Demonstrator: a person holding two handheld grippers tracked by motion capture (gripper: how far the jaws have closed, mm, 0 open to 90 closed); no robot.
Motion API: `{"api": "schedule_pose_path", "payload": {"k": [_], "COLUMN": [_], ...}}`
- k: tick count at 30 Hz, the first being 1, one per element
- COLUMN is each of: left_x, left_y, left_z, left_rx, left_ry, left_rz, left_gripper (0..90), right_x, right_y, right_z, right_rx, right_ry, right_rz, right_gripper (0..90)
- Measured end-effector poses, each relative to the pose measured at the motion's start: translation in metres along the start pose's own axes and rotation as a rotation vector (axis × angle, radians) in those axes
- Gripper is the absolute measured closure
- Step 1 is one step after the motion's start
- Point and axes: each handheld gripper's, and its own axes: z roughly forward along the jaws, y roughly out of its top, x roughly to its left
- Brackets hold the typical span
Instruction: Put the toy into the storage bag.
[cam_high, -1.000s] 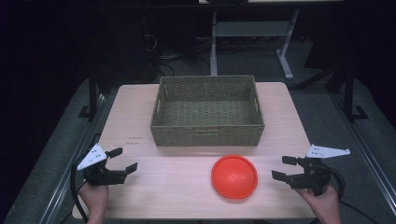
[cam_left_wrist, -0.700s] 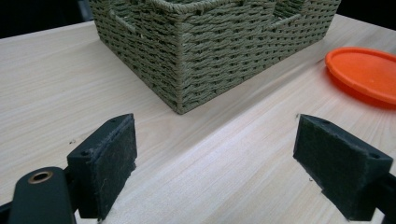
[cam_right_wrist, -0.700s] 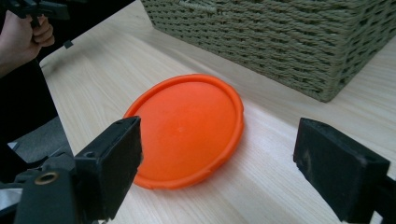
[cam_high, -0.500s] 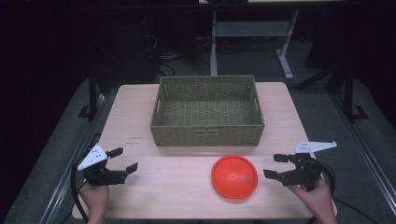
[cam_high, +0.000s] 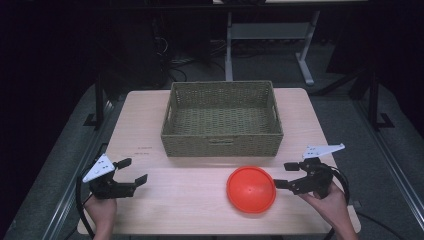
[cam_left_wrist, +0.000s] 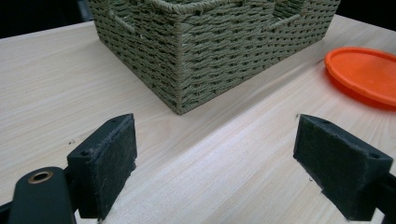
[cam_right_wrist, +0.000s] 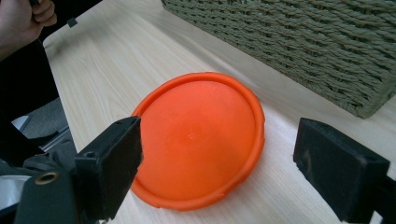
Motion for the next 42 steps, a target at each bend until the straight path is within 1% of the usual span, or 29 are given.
{"api": "schedule_pose_path", "payload": {"k": [4, 5, 16, 17, 20, 21, 24, 25, 28, 29, 30, 31, 32, 33, 37, 41, 42], "left_x": [0.000, 0.000, -0.001, -0.001, -0.001, -0.001, -0.001, -0.001, -0.001, -0.002, -0.002, -0.002, -0.002, -0.002, -0.001, -0.001, -0.001], "left_y": [0.000, 0.000, 0.000, 0.000, 0.001, 0.001, 0.001, 0.001, 0.001, 0.001, 0.001, 0.001, 0.001, 0.001, 0.000, 0.001, 0.001], "left_z": [0.000, 0.000, 0.001, 0.001, 0.001, 0.001, 0.001, 0.001, 0.002, 0.002, 0.002, 0.002, 0.001, 0.001, 0.002, 0.001, 0.001], "left_rx": [0.000, 0.001, 0.000, -0.001, -0.001, -0.001, 0.000, 0.000, 0.001, 0.003, 0.003, 0.001, 0.001, 0.000, -0.001, -0.001, -0.002], "left_ry": [0.000, 0.000, -0.001, -0.001, -0.002, -0.001, -0.002, -0.001, -0.002, -0.002, -0.002, -0.003, -0.003, -0.002, -0.002, -0.001, -0.003], "left_rz": [0.000, 0.003, 0.002, 0.000, -0.001, 0.006, 0.004, 0.001, 0.000, 0.002, 0.002, 0.002, 0.006, 0.005, -0.004, 0.002, 0.000], "left_gripper": [12.7, 12.6, 12.7, 12.6, 12.7, 12.6, 12.6, 12.6, 12.7, 12.7, 12.7, 12.7, 12.7, 12.7, 12.6, 12.7, 12.6], "right_x": [-0.002, -0.002, -0.003, -0.004, -0.005, -0.005, -0.006, -0.008, -0.010, -0.013, -0.014, -0.014, -0.015, -0.018, -0.023, -0.027, -0.028], "right_y": [0.002, 0.004, 0.014, 0.016, 0.017, 0.019, 0.020, 0.021, 0.021, 0.021, 0.021, 0.021, 0.021, 0.021, 0.020, 0.019, 0.019], "right_z": [0.004, 0.007, 0.017, 0.019, 0.020, 0.023, 0.026, 0.029, 0.032, 0.036, 0.038, 0.038, 0.040, 0.044, 0.050, 0.056, 0.057], "right_rx": [0.012, 0.028, 0.074, 0.086, 0.091, 0.102, 0.110, 0.122, 0.138, 0.156, 0.166, 0.166, 0.177, 0.202, 0.227, 0.252, 0.253], "right_ry": [0.007, 0.010, 0.018, 0.019, 0.024, 0.026, 0.032, 0.037, 0.042, 0.050, 0.051, 0.051, 0.051, 0.050, 0.048, 0.054, 0.055], "right_rz": [0.004, 0.008, 0.010, 0.012, 0.016, 0.010, 0.014, 0.018, 0.030, 0.035, 0.036, 0.036, 0.040, 0.048, 0.051, 0.059, 0.053], "right_gripper": [14.7, 14.7, 14.7, 14.7, 14.7, 14.7, 15.1, 15.2, 16.9, 19.4, 20.0, 20.0, 21.3, 22.4, 25.6, 29.1, 30.2]}}
